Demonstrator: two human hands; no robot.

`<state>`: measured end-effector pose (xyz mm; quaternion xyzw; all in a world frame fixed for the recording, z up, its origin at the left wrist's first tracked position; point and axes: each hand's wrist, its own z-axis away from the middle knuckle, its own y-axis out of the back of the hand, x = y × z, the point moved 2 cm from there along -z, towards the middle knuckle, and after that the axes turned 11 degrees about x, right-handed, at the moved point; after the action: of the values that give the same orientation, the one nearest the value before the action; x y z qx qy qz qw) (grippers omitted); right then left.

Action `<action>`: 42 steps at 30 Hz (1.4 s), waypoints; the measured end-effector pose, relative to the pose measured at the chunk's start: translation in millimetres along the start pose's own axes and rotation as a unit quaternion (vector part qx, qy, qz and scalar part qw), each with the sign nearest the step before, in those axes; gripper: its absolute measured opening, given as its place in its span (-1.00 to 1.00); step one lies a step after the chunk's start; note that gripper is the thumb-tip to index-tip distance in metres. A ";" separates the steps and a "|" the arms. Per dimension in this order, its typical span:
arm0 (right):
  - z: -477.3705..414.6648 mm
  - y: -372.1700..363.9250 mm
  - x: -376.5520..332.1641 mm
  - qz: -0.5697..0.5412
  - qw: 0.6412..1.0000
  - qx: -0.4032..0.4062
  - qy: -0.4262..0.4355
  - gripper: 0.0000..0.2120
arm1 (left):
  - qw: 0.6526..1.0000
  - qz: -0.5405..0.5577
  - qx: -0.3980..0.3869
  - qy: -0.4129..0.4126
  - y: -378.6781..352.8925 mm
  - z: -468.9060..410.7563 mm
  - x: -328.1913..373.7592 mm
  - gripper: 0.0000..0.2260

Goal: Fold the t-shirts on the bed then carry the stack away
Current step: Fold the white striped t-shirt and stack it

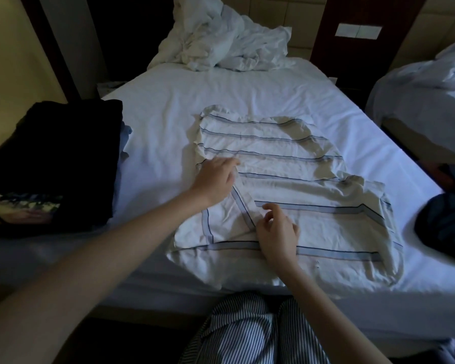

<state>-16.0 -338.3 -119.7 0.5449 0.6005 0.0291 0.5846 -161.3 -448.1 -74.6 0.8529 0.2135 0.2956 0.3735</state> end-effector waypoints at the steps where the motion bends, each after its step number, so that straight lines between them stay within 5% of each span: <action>1: 2.2 -1.0 0.4 0.022 1.000 0.005 0.015 -0.70 | 0.999 -0.019 -0.027 0.007 -2.5 19.5 1.2 -0.58; 4: 8.0 -6.7 3.9 0.108 0.991 0.008 0.081 -0.53 | 0.977 -0.133 -0.162 0.038 -14.3 67.1 -2.7 -0.35; 7: 10.9 -10.6 5.6 0.145 0.981 0.008 0.129 -0.35 | 0.973 -0.144 -0.169 0.062 -18.3 64.6 -4.9 -0.40; 13: 15.3 -0.5 11.0 0.130 0.974 0.014 0.186 -0.53 | 0.974 -0.150 -0.158 0.061 -14.0 69.5 -0.9 -0.46; 20: 4.4 59.5 64.7 0.172 0.967 0.079 0.169 -0.53 | 0.976 -0.102 -0.167 0.098 -24.7 80.2 42.1 -0.48; 26: -13.3 115.8 119.1 0.202 0.969 0.123 0.075 -0.46 | 0.979 -0.034 -0.199 -0.001 -65.6 50.0 118.8 -0.53; 30: -12.1 129.5 156.7 0.191 0.973 0.115 -0.058 -0.32 | 0.984 0.013 -0.178 -0.020 -104.7 43.4 175.1 -0.55; 33: -6.6 120.3 162.2 0.203 0.971 0.121 -0.038 -0.19 | 0.985 -0.052 -0.160 -0.037 -120.2 51.1 183.7 -0.36; 38: -8.0 113.4 167.5 0.198 0.962 0.187 -0.009 -0.42 | 0.984 -0.046 -0.167 -0.034 -119.3 42.2 180.1 -0.54; 42: -10.7 107.7 173.1 0.201 0.953 0.227 0.012 -0.56 | 0.998 0.054 -0.043 0.001 -119.6 -5.2 210.6 -0.61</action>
<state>90.9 -169.2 -160.1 0.7724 0.4758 0.0154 0.4206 -27.3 -246.9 -90.4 0.8461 0.1540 0.3252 0.3933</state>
